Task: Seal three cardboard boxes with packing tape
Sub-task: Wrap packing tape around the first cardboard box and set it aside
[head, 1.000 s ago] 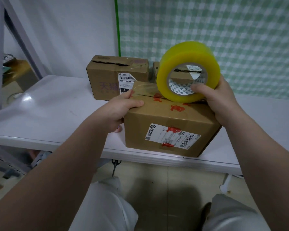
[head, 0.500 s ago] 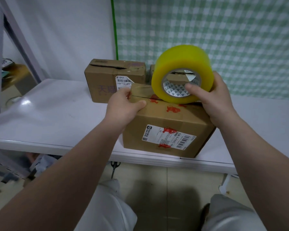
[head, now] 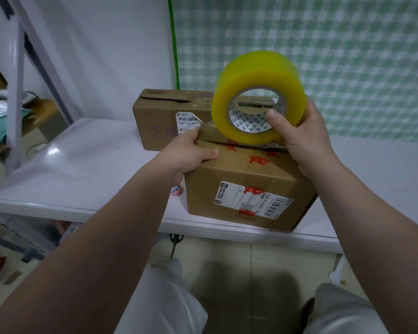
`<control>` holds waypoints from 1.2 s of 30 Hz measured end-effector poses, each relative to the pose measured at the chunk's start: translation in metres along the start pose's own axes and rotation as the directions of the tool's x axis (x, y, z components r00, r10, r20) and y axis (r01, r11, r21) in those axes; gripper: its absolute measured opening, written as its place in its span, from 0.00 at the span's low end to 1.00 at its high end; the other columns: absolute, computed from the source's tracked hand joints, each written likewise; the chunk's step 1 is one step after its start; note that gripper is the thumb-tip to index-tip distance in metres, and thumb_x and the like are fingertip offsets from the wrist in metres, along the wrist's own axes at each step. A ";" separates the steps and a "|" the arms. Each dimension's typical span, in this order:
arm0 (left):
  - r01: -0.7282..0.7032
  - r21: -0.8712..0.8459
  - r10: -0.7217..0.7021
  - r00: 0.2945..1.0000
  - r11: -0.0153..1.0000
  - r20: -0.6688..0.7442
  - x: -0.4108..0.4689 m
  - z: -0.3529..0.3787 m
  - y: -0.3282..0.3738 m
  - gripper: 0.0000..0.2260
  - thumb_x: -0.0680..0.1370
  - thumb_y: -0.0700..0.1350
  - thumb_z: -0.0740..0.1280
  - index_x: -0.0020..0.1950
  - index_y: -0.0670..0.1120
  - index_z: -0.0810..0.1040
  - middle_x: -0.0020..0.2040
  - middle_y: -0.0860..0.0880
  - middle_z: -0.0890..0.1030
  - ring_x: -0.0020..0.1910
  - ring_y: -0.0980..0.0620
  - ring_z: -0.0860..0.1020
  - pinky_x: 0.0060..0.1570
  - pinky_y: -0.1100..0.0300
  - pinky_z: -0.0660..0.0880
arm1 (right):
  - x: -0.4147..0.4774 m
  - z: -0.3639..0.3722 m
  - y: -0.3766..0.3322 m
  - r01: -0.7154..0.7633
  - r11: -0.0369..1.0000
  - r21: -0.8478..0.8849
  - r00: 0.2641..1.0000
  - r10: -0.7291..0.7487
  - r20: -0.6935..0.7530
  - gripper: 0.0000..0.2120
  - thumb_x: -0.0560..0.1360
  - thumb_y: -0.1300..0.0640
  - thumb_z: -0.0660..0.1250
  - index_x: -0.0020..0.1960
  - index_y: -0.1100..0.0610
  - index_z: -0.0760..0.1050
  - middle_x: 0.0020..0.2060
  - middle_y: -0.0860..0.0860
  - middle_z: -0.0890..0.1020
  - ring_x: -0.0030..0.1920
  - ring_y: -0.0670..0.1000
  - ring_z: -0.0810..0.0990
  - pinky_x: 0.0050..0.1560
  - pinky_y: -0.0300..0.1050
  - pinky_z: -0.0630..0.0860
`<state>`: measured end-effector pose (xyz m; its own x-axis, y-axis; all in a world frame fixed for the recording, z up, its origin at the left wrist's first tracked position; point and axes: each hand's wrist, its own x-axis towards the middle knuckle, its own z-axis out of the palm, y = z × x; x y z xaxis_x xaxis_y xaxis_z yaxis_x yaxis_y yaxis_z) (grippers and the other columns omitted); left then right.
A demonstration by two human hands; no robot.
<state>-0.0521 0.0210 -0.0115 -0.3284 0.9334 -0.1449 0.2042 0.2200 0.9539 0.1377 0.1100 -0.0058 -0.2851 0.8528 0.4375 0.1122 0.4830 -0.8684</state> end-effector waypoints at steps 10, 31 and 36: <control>-0.105 0.123 0.118 0.987 0.987 -0.108 -0.001 0.004 -0.010 0.27 0.75 0.44 0.71 0.72 0.47 0.66 0.63 0.52 0.73 0.55 0.58 0.69 0.53 0.61 0.68 | -0.002 -0.001 0.001 -0.022 0.999 0.041 0.997 0.025 -0.075 0.14 0.69 0.42 0.73 0.49 0.42 0.71 0.44 0.43 0.79 0.49 0.48 0.81 0.52 0.57 0.80; -0.278 0.681 0.189 0.961 0.678 0.204 0.030 0.010 0.000 0.44 0.62 0.76 0.59 0.75 0.60 0.59 0.78 0.52 0.53 0.77 0.42 0.46 0.72 0.39 0.55 | -0.003 0.000 0.001 -0.035 0.983 -0.181 0.991 0.010 -0.136 0.16 0.72 0.43 0.71 0.54 0.48 0.71 0.40 0.40 0.77 0.43 0.41 0.77 0.48 0.44 0.76; -0.284 0.766 0.167 0.959 0.577 0.229 0.035 0.010 -0.003 0.43 0.62 0.77 0.53 0.75 0.61 0.58 0.78 0.53 0.52 0.76 0.39 0.44 0.72 0.37 0.51 | 0.001 0.004 -0.001 -0.088 0.952 -0.292 0.994 0.066 -0.085 0.24 0.71 0.51 0.73 0.63 0.52 0.68 0.39 0.39 0.73 0.41 0.43 0.74 0.46 0.45 0.74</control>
<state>-0.0551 0.0561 -0.0221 -0.0691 0.9968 -0.0397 0.9175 0.0791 0.3897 0.1336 0.1092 -0.0053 -0.1949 0.8965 0.3978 0.4095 0.4429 -0.7976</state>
